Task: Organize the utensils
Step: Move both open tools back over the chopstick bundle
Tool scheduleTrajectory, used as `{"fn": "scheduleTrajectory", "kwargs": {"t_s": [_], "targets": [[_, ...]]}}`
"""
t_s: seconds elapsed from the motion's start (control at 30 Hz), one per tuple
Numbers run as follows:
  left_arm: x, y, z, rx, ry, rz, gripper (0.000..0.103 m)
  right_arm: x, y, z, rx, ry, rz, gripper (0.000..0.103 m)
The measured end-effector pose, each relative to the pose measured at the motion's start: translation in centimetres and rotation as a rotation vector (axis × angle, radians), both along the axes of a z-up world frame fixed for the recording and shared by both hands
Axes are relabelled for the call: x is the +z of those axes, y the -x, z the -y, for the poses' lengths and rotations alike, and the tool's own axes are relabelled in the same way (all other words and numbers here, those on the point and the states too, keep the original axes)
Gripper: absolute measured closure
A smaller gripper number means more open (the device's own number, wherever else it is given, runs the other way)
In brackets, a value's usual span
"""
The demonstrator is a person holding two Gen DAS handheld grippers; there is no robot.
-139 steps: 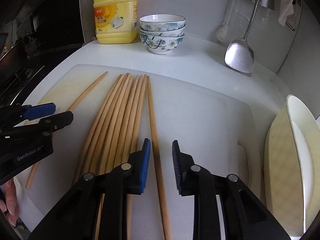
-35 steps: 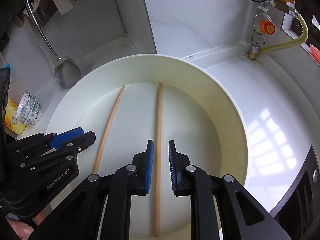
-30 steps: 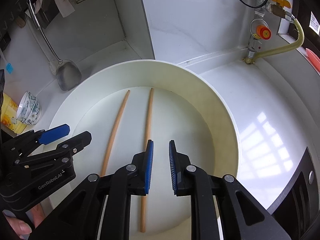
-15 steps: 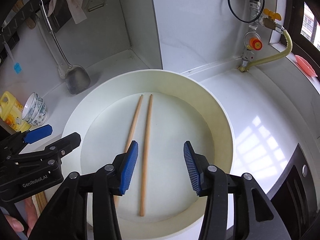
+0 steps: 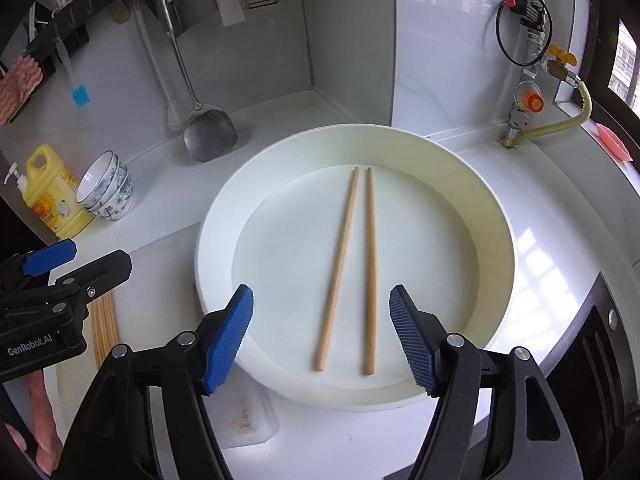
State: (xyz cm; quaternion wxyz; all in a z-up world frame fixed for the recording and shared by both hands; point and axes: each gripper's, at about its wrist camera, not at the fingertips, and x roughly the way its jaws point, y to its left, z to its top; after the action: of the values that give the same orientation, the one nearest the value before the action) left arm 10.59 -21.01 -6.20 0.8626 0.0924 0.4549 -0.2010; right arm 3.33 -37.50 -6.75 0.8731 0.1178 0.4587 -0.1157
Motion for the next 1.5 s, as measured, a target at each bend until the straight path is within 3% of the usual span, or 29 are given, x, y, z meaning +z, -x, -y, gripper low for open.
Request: {"fn": "scheduleTrajectory", "kwargs": {"t_s": [0.37, 0.67, 0.87, 1.2, 1.5], "targets": [[0.3, 2.9, -9.6, 0.086, -0.004, 0.023, 0.007, 0.2, 1.0, -8.5, 0.097, -0.010, 0.026, 0.035], [-2.1, 4.7, -15.7, 0.154, -0.014, 0.021, 0.007, -1.3, 2.4, -14.3, 0.142, 0.001, 0.009, 0.035], [-4.3, 5.4, -17.8, 0.160, -0.031, -0.002, 0.007, -3.2, 2.8, -16.8, 0.145, 0.000, -0.005, 0.035], [-7.1, 5.1, -19.2, 0.265, -0.011, -0.072, 0.007, -5.2, 1.7, -17.5, 0.193, 0.002, -0.017, 0.035], [-8.7, 5.3, -18.8, 0.408, -0.008, -0.071, 0.007, -6.6, -0.1, -17.3, 0.334, -0.036, 0.034, 0.035]]}}
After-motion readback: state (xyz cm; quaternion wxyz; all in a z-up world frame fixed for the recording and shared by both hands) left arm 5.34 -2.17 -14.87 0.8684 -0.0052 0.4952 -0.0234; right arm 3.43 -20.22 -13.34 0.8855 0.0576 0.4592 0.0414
